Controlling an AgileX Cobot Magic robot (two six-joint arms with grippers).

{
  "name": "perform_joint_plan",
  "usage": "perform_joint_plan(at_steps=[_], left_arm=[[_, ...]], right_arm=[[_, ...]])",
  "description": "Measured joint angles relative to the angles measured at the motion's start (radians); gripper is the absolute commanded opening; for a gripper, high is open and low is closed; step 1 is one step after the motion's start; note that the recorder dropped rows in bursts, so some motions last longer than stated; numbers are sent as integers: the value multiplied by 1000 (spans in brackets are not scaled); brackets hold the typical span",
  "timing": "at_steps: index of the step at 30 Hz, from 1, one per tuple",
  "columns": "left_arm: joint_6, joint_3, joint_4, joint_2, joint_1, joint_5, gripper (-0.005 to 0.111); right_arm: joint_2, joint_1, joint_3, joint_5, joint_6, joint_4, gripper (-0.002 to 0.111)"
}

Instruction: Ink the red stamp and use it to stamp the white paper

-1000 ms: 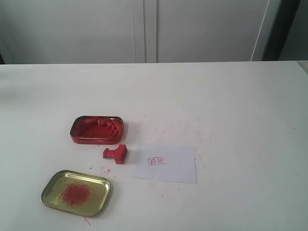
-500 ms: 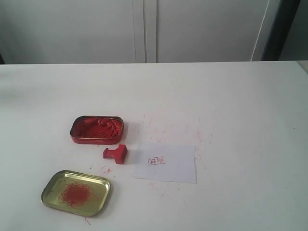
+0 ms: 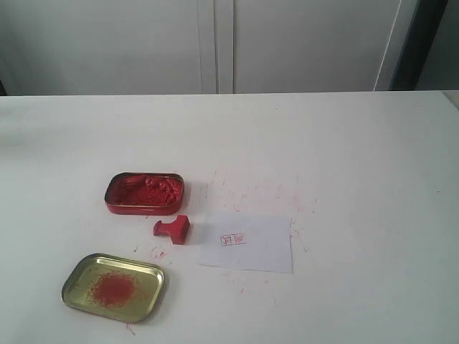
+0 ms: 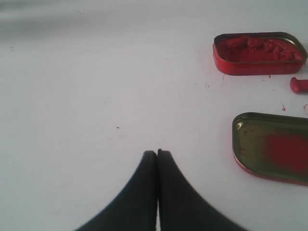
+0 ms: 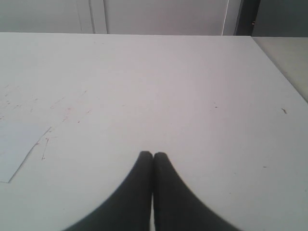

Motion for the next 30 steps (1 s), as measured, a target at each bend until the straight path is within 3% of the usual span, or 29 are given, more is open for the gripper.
perform_joint_plan(at_steps=[12, 30], left_arm=[[-166, 0, 156, 0, 0, 2, 0], [-184, 0, 173, 0, 0, 2, 0]], right_arm=[[0, 0, 0, 0, 2, 0, 0], [0, 0, 0, 0, 4, 0, 0]])
